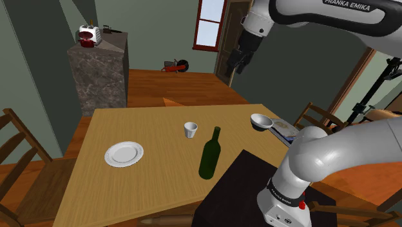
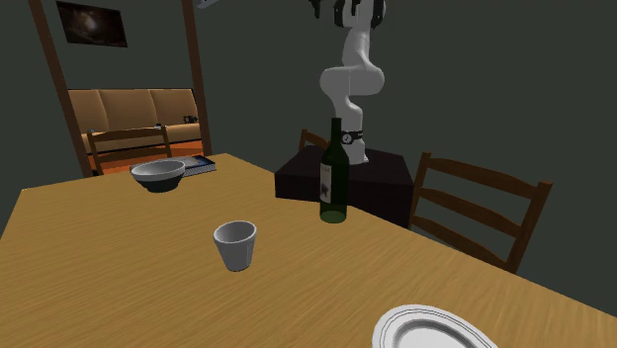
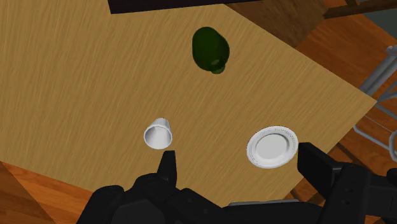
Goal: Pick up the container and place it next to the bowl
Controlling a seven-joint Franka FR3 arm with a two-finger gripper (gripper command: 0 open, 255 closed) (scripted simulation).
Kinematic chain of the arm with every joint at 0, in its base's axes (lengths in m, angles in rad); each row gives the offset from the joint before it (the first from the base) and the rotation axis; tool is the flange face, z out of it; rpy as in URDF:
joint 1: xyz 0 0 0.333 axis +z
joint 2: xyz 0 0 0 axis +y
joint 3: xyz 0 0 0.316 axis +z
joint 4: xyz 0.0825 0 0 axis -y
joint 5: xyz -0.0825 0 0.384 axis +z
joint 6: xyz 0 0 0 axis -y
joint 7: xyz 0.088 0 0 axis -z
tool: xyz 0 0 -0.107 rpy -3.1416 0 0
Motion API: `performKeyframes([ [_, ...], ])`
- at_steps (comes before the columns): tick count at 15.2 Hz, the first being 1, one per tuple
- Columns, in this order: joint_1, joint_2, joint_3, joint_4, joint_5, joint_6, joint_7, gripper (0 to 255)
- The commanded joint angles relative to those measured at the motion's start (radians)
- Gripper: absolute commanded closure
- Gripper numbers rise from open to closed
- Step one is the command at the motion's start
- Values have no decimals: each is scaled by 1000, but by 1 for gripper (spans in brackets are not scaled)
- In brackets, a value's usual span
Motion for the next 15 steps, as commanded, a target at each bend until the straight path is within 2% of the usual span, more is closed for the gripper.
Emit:
performKeyframes([
  [1, 0, 0, 0, 0, 0, 0, 0, 0],
  [8, -11, 169, -12, -66, -24, 197, -6, 0],
  [15, -24, 384, -25, -72, -46, 382, -9, 0],
])
